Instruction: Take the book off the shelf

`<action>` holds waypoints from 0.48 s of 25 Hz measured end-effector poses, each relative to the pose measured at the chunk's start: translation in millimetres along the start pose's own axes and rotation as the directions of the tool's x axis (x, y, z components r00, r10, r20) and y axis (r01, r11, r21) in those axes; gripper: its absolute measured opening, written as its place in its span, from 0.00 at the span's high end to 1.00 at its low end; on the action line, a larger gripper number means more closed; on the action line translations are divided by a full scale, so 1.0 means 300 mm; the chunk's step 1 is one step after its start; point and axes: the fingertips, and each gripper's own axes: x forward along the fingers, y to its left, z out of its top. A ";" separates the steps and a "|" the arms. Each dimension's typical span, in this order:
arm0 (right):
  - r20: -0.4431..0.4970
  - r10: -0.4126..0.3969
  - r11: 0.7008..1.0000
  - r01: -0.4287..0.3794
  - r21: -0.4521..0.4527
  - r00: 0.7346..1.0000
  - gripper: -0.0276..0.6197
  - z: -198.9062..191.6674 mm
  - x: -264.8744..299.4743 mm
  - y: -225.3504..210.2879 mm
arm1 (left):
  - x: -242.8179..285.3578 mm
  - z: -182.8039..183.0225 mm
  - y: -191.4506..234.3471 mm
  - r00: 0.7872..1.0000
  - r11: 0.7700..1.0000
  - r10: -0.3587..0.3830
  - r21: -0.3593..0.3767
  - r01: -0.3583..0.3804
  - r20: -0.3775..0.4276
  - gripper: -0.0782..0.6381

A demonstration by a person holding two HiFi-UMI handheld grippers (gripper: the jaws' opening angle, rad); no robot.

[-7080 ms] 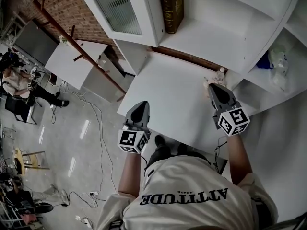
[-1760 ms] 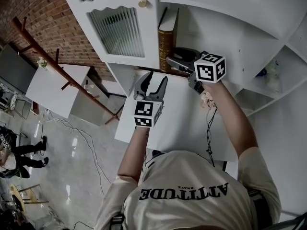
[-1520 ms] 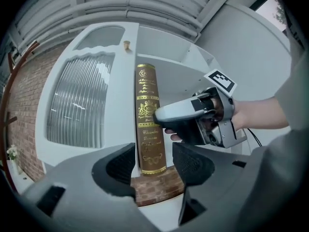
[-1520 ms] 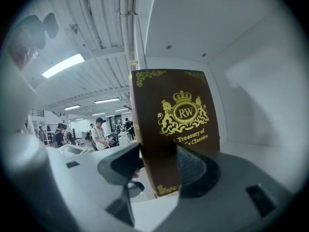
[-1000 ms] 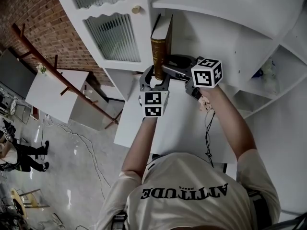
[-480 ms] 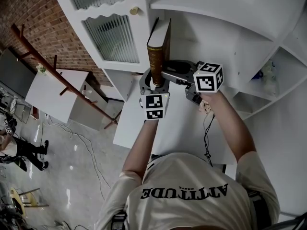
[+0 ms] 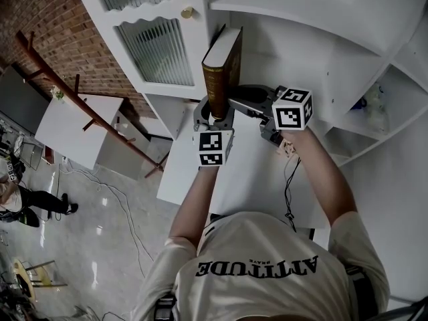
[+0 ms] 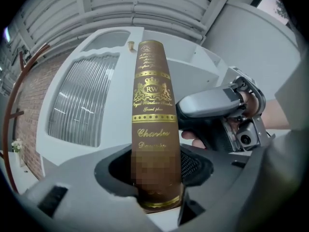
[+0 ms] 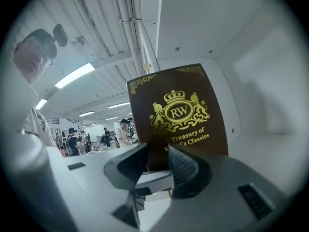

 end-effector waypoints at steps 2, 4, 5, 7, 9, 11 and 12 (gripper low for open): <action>0.007 -0.009 1.000 0.009 0.004 1.000 0.74 -0.001 -0.011 -0.005 | -0.011 0.006 -0.007 1.000 1.000 -0.021 -0.010 0.021 0.010 0.58; 0.018 -0.018 1.000 0.018 0.008 1.000 0.74 -0.002 -0.024 -0.009 | -0.026 0.010 -0.011 0.999 0.999 -0.033 -0.020 0.034 0.019 0.58; 0.024 -0.024 1.000 0.024 0.009 0.999 0.74 -0.003 -0.030 -0.010 | -0.033 0.010 -0.012 0.999 0.999 -0.037 -0.026 0.037 0.023 0.58; 0.031 -0.032 0.999 0.032 0.009 0.999 0.74 -0.005 -0.038 -0.010 | -0.048 0.010 -0.013 0.999 0.998 -0.041 -0.036 0.042 0.025 0.58; 0.034 -0.036 0.999 0.036 0.011 0.999 0.74 -0.010 -0.040 -0.005 | -0.065 0.010 -0.015 0.999 0.998 -0.046 -0.042 0.047 0.028 0.58; 0.031 -0.037 0.999 0.037 0.015 0.999 0.74 -0.020 -0.035 0.002 | -0.086 0.012 -0.015 0.998 0.997 -0.053 -0.057 0.054 0.032 0.58; 0.028 -0.036 0.999 0.036 0.017 0.999 0.74 -0.027 -0.031 0.005 | -0.097 0.012 -0.013 0.998 0.996 -0.057 -0.065 0.059 0.029 0.58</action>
